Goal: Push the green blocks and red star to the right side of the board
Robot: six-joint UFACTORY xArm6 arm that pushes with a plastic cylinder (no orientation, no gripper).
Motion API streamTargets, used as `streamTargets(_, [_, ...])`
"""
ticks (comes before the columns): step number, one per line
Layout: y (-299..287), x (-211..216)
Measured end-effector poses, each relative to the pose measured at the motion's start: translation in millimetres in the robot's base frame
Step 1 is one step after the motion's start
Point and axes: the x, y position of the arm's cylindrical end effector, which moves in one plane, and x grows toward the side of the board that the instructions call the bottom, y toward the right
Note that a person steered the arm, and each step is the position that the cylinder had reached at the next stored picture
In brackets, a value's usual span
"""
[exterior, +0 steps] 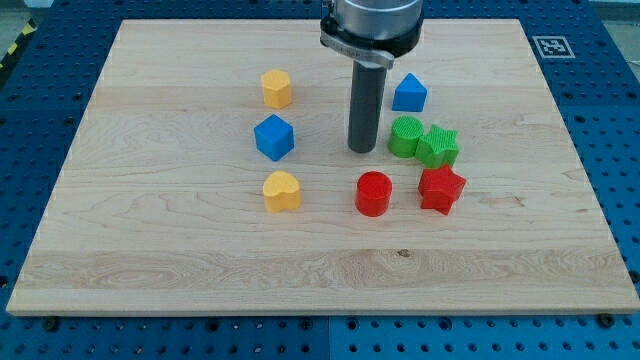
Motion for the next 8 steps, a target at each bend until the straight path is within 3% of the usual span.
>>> streamTargets(3, [63.6,57.9])
streamTargets(8, [143.5,63.7])
